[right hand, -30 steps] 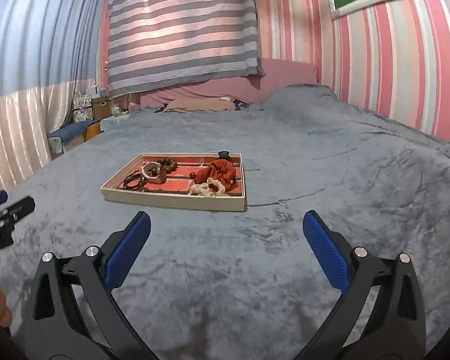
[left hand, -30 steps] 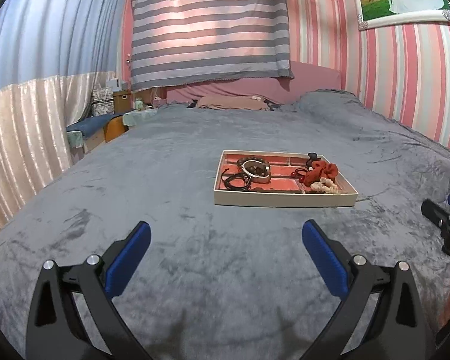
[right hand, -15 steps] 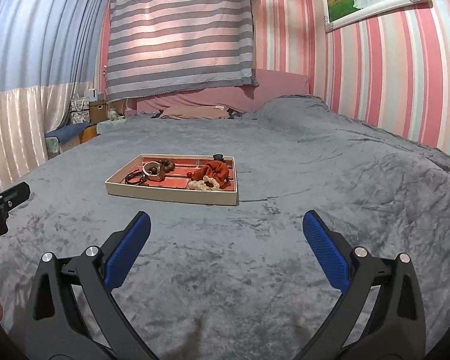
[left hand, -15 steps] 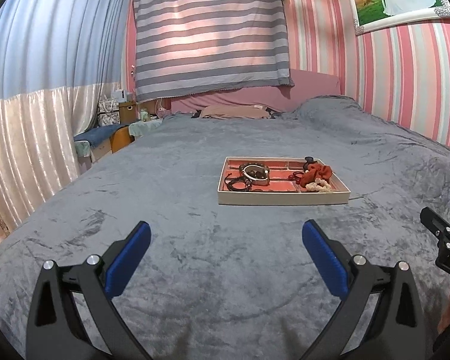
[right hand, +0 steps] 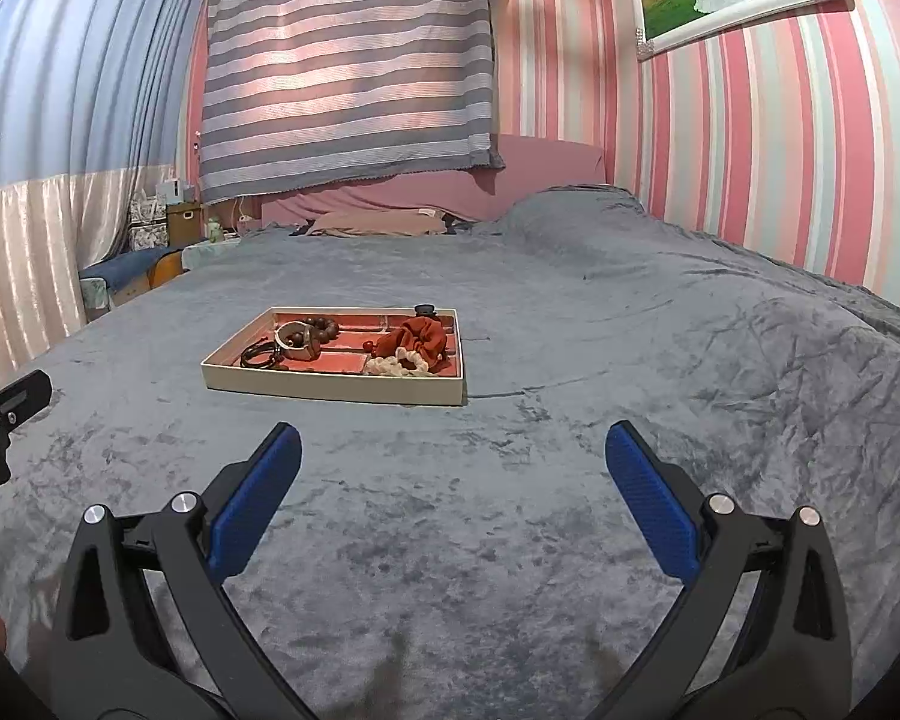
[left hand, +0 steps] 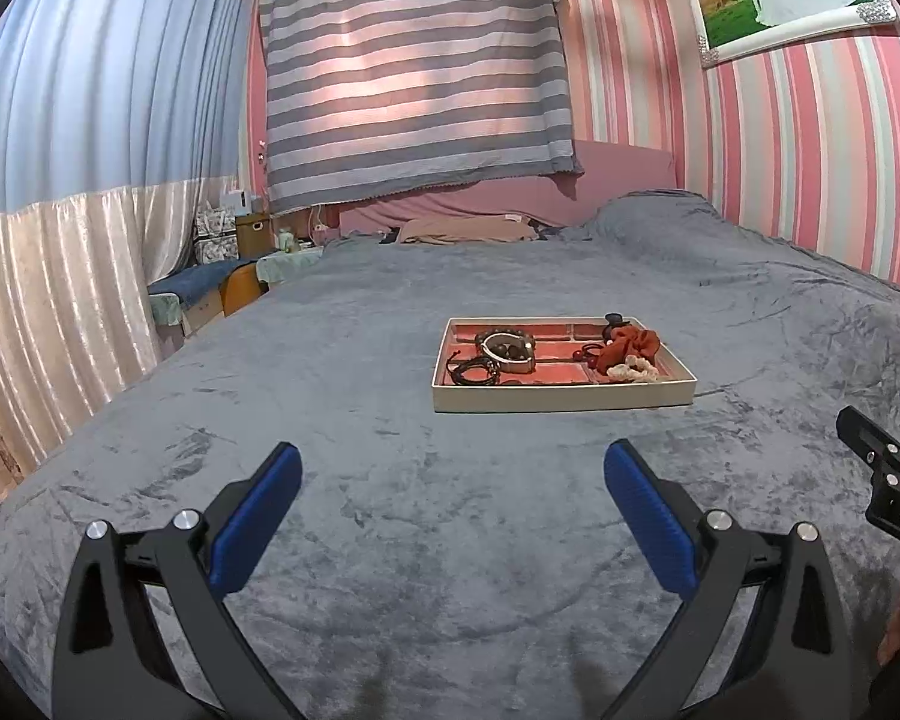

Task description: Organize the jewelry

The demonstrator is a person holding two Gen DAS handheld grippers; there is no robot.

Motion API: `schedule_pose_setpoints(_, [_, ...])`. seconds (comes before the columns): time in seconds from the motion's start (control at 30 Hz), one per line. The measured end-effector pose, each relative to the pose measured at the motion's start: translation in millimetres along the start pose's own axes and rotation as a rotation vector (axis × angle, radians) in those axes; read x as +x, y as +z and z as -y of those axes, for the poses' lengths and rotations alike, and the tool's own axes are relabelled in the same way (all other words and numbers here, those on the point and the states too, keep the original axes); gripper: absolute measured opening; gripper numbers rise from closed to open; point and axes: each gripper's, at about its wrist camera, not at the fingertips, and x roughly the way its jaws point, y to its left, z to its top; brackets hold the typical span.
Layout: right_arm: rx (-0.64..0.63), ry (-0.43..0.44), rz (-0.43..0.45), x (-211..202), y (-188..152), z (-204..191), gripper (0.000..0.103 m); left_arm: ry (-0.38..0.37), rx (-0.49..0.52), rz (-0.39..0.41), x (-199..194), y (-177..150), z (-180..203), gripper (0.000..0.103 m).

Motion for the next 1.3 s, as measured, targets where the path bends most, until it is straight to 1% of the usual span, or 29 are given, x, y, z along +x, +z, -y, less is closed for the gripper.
schedule_pose_setpoints(0.47, [-0.004,-0.021,0.034,-7,4,-1,0.099,0.003,-0.003,0.012,-3,1,-2,0.099])
schedule_pose_setpoints(0.83, [-0.004,-0.023,0.036,-8,4,-1,0.099,0.009,-0.004,0.025,-2,4,-2,0.099])
schedule_pose_setpoints(1.03, [0.001,-0.028,0.052,-10,7,-2,0.099,0.018,0.005,0.049,-3,4,-1,0.099])
schedule_pose_setpoints(1.3, [-0.003,-0.033,0.055,-11,7,-3,0.099,0.017,0.017,0.049,-3,3,0,0.099])
